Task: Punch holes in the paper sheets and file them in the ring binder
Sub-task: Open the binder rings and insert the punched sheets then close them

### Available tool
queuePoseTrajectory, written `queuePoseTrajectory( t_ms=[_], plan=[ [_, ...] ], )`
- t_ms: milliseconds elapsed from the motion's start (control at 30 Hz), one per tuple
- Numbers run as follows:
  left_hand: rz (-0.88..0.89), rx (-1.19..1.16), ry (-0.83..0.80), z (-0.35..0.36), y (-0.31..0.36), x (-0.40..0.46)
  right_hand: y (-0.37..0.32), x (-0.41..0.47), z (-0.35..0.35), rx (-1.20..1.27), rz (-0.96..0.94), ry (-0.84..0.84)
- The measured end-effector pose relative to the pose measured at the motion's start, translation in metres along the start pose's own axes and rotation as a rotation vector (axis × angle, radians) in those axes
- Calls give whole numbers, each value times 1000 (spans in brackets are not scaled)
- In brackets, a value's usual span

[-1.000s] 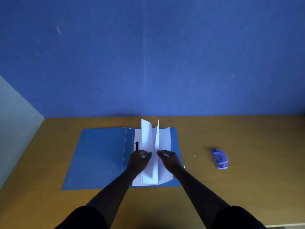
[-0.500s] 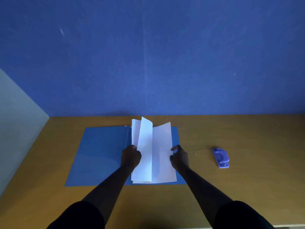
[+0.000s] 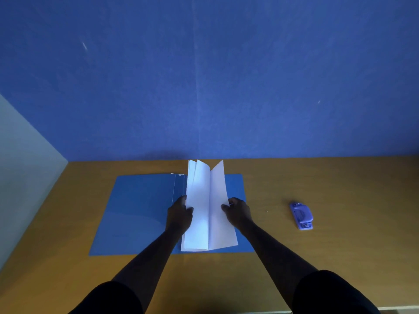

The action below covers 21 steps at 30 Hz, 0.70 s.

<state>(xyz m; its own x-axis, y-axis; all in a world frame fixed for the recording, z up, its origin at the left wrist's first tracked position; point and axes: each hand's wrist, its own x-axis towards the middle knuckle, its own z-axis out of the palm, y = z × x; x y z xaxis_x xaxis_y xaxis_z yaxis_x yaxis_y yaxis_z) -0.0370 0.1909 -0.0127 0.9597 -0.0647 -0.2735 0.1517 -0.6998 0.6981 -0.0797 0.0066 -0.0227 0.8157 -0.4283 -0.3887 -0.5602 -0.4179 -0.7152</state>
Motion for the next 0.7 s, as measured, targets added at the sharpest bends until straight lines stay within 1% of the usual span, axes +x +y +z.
queuePoseTrajectory(
  t_ms=[67, 200, 300, 367, 467, 500, 600, 700],
  plan=[
    [47, 15, -22, 7, 6, -1, -2, 2, 3, -15, 2, -16],
    [15, -44, -93, 20, 12, 1, -5, 1, 3, 4, 34, -48],
    [-7, -154, -213, 24, 16, 0, -4, 3, 2, 3, 52, -51],
    [43, -164, -298, 28, 19, -4, -2, 4, 0, -2, 57, -60],
    [202, 48, -363, 32, 17, -7, 2, 8, -4, -30, 85, -72],
    [220, 117, -378, 32, 15, -8, 5, 9, -6, -54, 87, -61],
    [156, 289, -398, 33, 0, -5, 14, 11, -11, -113, 113, -34],
    [37, 519, -448, 30, -12, -6, 24, 10, -15, -144, 146, -79]
  ],
)
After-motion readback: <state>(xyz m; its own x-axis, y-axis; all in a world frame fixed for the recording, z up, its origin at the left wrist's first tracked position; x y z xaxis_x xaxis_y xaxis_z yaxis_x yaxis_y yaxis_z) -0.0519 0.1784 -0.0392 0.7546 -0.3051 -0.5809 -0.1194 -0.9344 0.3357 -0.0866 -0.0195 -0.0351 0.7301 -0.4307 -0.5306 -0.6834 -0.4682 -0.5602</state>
